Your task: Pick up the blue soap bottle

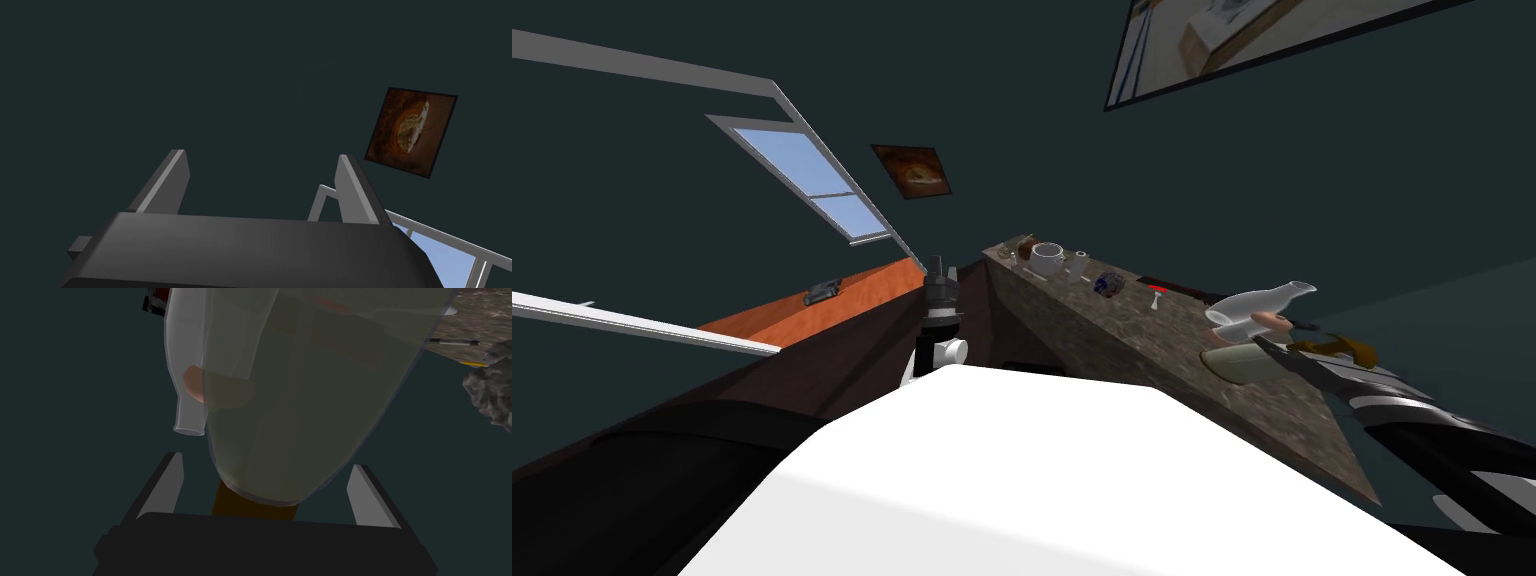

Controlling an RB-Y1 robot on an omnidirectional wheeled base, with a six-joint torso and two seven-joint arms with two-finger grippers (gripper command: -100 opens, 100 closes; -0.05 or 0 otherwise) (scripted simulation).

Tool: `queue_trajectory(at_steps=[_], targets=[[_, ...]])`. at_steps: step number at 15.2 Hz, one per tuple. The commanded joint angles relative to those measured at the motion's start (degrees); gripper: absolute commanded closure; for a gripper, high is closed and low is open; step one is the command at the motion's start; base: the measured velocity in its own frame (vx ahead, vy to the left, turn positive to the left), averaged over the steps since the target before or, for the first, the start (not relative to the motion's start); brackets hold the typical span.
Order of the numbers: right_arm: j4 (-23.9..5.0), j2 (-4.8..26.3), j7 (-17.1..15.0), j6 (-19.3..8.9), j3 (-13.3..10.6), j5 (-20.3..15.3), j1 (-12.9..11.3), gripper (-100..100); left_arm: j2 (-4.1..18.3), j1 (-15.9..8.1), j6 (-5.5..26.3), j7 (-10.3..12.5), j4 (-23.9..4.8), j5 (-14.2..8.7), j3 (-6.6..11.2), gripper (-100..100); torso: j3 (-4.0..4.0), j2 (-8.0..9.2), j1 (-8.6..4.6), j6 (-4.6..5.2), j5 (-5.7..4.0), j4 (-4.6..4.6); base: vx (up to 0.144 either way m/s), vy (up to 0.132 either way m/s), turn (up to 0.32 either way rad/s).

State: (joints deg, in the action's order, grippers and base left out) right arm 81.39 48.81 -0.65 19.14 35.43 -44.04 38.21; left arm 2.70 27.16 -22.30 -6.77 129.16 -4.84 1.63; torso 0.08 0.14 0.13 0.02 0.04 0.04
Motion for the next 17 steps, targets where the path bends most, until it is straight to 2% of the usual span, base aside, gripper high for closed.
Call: queue_trajectory(at_steps=[1, 3, 4, 6, 7, 8, 12, 13, 14, 15, 17], targets=[[-2.9, 0.1, -2.1, 2.5, 1.4, -2.7, -2.1, -100, 0.0, 0.0, 0.0, 0.0, 0.0, 0.0, 0.0, 0, 0.0, 0.0, 0.0, 0.0, 0.0, 0.0, -0.02, 0.036, 0.103], [-4.7, 0.1, -2.1, 2.5, 1.4, -2.7, -2.1, -100, 0.0, 0.0, 0.0, 0.0, 0.0, 0.0, 0.0, 0, -0.01, -0.01, 0.03, -0.04, 0.0, 0.0, -0.019, 0.044, 0.09], [-6.4, 0.0, -4.1, 4.8, 2.7, -5.2, -3.9, -100, 0.0, 0.0, 0.0, 0.0, 0.0, 0.0, 0.0, 0, -0.01, -0.01, 0.02, -0.01, 0.0, -0.01, -0.027, 0.058, 0.115], [-8.5, 0.0, -4.1, 4.8, 2.7, -5.3, -3.9, -100, 0.0, 0.0, 0.0, 0.0, 0.0, 0.0, -0.01, 0, 0.0, 0.01, 0.1, -0.04, 0.01, 0.0, -0.023, 0.056, 0.095], [-7.4, 0.0, -3.7, 4.5, 2.6, -4.8, -3.7, -100, 0.0, 0.0, 0.0, 0.0, 0.0, 0.0, 0.0, 0, 0.0, 0.0, 0.06, 0.0, 0.0, 0.0, -0.008, 0.024, 0.0], [-7.8, -0.1, -3.7, 4.9, 2.8, -4.9, -3.7, 100, 0.0, 0.0, 0.0, 0.0, 0.0, 0.0, 0.0, 0, -0.01, -0.01, 0.0, 0.0, 0.0, 0.0, -0.003, 0.01, -0.003], [-7.7, -0.1, -3.8, 4.9, 2.8, -4.8, -3.8, 100, 0.0, 0.0, 0.0, 0.0, 0.0, 0.0, 0.0, 0, -0.09, -0.1, -0.12, -0.02, -0.07, -0.08, 0.0, 0.0, -0.004], [-4.9, 0.1, -2.1, 2.5, 1.4, -2.7, -2.1, 100, 0.0, 0.0, 0.0, 0.0, 0.0, 0.0, 0.0, 0, -0.1, -0.11, -0.13, -0.01, -0.07, -0.09, 0.02, -0.033, -0.113], [-4.7, 0.1, -2.1, 2.5, 1.4, -2.7, -2.1, 100, 0.0, 0.0, 0.0, 0.0, 0.0, 0.0, 0.01, 0, -0.11, -0.14, -0.2, 0.06, -0.07, -0.09, 0.034, -0.061, -0.149], [-2.9, 0.2, -0.1, 0.7, 0.1, -0.5, -0.4, 100, 0.0, 0.0, 0.0, 0.0, 0.0, 0.0, 0.01, 0, -0.12, -0.17, -0.3, 0.09, -0.05, -0.09, 0.039, -0.087, -0.185], [-1.0, 0.2, -0.1, 0.3, 0.1, -0.1, -0.4, 100, 0.0, 0.0, 0.0, 0.0, 0.0, 0.0, 0.02, 0, -0.12, -0.17, -0.45, 0.13, -0.04, -0.08, 0.03, -0.074, -0.104]])
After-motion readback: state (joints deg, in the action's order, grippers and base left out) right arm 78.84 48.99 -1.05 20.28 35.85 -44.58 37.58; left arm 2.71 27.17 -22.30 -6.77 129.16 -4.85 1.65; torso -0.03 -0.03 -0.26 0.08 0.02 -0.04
